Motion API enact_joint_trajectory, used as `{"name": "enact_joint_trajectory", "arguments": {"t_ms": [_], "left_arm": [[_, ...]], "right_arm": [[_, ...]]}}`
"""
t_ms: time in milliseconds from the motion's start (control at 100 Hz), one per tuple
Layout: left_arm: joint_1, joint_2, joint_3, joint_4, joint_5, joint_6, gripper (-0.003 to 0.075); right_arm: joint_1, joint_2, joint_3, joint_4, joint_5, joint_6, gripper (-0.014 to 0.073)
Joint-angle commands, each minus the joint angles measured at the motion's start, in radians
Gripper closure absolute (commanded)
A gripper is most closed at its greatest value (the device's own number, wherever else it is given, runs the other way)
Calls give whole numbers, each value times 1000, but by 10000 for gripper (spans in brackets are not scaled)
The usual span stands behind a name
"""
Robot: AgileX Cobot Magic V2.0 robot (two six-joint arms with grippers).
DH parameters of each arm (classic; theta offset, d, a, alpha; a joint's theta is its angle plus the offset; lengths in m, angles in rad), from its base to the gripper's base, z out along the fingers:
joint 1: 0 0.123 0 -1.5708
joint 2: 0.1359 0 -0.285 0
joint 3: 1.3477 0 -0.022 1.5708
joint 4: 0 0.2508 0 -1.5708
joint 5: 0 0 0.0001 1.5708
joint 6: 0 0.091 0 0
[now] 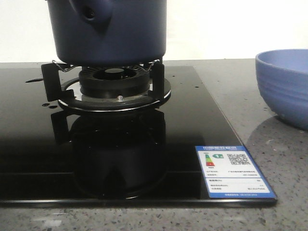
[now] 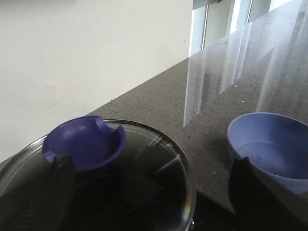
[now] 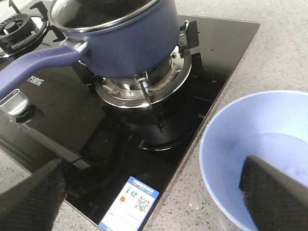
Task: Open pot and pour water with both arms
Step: 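Grasp the purple lid knob with the left gripper and lift the lid, then move the right gripper down to the rim of the light blue bowl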
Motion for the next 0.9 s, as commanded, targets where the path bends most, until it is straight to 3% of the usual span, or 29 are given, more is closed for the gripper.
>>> {"name": "enact_joint_trajectory", "arguments": {"t_ms": [0, 590, 890], "left_arm": [[-7, 33, -59, -89, -6, 45, 144], [-7, 208, -133, -298, -39, 195, 144], [-7, 275, -134, -376, 17, 229, 146]], "right_arm": [[2, 9, -36, 44, -48, -12, -76], [2, -32, -36, 59, -37, -12, -76], [2, -32, -36, 59, -38, -12, -76]]}}
